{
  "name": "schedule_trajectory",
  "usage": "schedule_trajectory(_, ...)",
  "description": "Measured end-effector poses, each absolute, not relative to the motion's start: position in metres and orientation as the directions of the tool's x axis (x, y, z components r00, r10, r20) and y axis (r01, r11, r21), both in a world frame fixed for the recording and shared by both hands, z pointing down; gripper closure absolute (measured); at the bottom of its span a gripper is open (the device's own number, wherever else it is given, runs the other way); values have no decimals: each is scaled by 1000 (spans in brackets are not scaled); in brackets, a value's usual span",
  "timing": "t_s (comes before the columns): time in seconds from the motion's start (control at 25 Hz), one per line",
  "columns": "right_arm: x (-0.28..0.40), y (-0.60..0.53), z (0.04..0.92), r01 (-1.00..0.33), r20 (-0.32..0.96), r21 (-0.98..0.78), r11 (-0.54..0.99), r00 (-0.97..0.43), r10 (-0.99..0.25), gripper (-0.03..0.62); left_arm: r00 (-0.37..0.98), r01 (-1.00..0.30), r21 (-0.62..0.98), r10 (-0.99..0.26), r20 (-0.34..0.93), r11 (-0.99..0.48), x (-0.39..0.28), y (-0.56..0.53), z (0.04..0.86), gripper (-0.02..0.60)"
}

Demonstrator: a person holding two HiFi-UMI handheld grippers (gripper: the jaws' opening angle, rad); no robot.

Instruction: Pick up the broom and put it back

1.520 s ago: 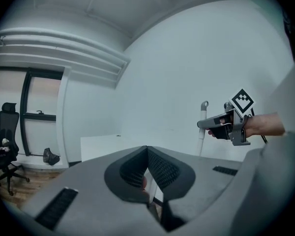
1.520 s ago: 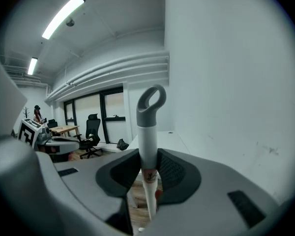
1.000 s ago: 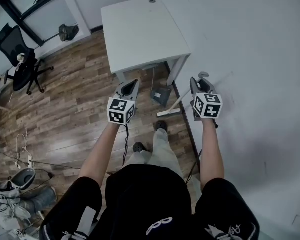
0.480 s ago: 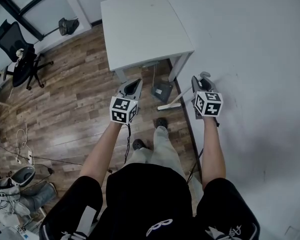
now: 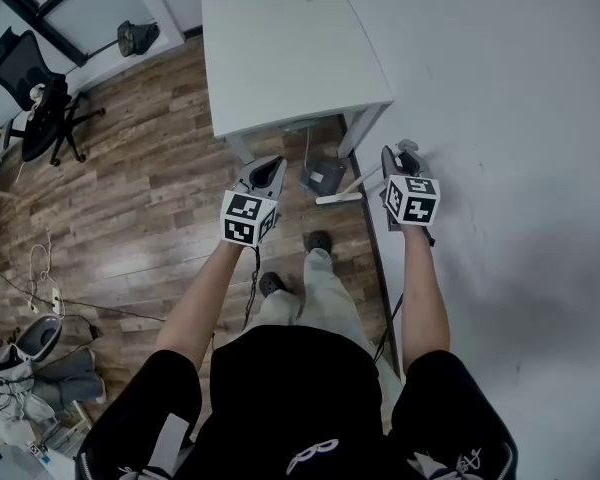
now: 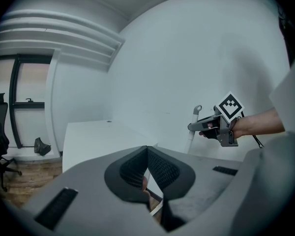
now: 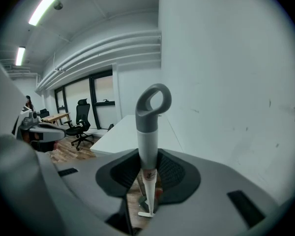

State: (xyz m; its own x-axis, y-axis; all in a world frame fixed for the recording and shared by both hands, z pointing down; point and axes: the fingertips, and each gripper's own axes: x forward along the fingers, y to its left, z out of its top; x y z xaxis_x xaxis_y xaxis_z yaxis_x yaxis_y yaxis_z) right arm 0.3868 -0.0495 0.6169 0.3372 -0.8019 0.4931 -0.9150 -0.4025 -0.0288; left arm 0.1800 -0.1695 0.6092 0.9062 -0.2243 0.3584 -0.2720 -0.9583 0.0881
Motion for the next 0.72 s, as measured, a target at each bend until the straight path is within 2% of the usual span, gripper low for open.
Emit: schedule_trajectory(0.72, 440, -116, 659, -935, 564, -25, -354, 280, -777, 480, 875, -361, 104, -298, 382, -927, 217, -220, 620, 575)
